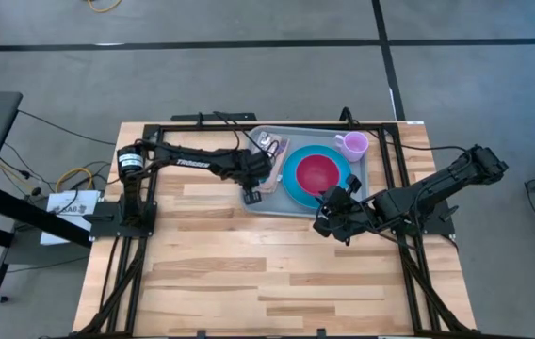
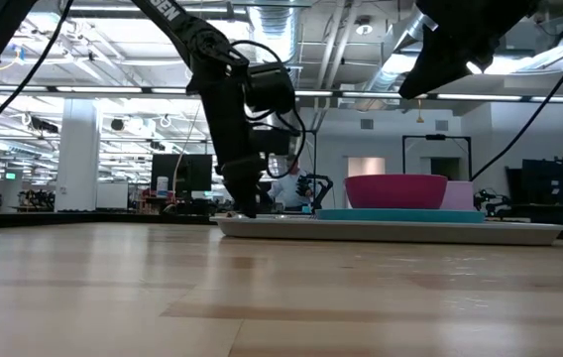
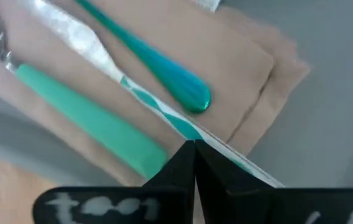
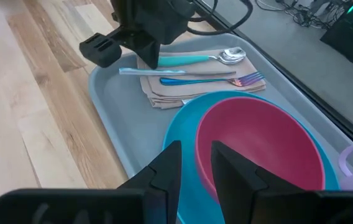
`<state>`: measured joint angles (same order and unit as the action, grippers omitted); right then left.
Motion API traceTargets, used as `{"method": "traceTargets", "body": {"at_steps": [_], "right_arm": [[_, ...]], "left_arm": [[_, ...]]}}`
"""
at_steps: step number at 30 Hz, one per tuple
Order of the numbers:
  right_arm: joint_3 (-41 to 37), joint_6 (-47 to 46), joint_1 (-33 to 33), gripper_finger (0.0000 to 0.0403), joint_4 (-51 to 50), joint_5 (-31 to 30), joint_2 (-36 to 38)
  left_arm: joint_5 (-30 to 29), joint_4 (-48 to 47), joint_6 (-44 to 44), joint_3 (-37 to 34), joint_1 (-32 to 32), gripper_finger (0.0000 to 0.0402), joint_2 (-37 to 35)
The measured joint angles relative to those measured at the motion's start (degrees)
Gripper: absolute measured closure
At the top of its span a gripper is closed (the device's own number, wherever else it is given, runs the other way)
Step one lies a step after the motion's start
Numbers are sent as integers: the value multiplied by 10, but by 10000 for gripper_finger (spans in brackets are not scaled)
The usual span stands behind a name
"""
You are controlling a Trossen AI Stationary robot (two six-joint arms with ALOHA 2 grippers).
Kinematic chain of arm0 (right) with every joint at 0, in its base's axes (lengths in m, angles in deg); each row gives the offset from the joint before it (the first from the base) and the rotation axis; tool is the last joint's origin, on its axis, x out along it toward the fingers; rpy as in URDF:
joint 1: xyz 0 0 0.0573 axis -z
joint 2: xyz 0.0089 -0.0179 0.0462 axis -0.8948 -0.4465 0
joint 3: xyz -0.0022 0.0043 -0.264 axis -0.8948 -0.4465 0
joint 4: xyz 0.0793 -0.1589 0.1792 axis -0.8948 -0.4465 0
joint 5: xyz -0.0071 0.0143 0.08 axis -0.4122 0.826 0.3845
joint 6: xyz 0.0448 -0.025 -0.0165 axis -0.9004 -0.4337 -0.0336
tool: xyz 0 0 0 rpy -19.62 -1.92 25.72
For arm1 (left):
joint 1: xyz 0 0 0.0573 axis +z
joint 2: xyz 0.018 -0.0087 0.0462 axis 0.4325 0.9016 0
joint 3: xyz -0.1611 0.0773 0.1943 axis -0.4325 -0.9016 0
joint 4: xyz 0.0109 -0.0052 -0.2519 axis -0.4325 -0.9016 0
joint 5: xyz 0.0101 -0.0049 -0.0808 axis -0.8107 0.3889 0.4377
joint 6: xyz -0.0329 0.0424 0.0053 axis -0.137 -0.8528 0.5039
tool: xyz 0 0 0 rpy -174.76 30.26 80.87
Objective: Set up tray
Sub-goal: Put the white patterned knife on the brown napkin to the left of the blue fork
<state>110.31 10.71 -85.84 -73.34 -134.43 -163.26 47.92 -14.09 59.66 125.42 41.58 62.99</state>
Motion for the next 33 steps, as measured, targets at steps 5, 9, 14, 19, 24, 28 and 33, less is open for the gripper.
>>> {"method": "traceTargets", "body": {"at_steps": [5, 9, 14, 19, 24, 28, 33], "right_arm": [[0, 0, 0, 322, 0, 0, 0], [0, 1, 0, 322, 2, 0, 0], [0, 2, 0, 322, 2, 1, 0], [0, 2, 0, 322, 2, 1, 0], [0, 2, 0, 322, 2, 1, 0], [0, 2, 0, 322, 2, 1, 0], [0, 1, 0, 322, 2, 0, 0]], "left_arm": [[-95, -6, 1, 0, -12, 401, -12], [-58, -4, 2, 5, -14, 401, -42], [-16, -30, 12, 4, -30, 401, -48], [35, -96, -22, 4, -62, 401, -46], [43, -137, -53, 4, -93, 401, -47], [50, -126, -52, 4, -100, 401, -43], [47, -88, -49, -9, -94, 401, -43]]}}
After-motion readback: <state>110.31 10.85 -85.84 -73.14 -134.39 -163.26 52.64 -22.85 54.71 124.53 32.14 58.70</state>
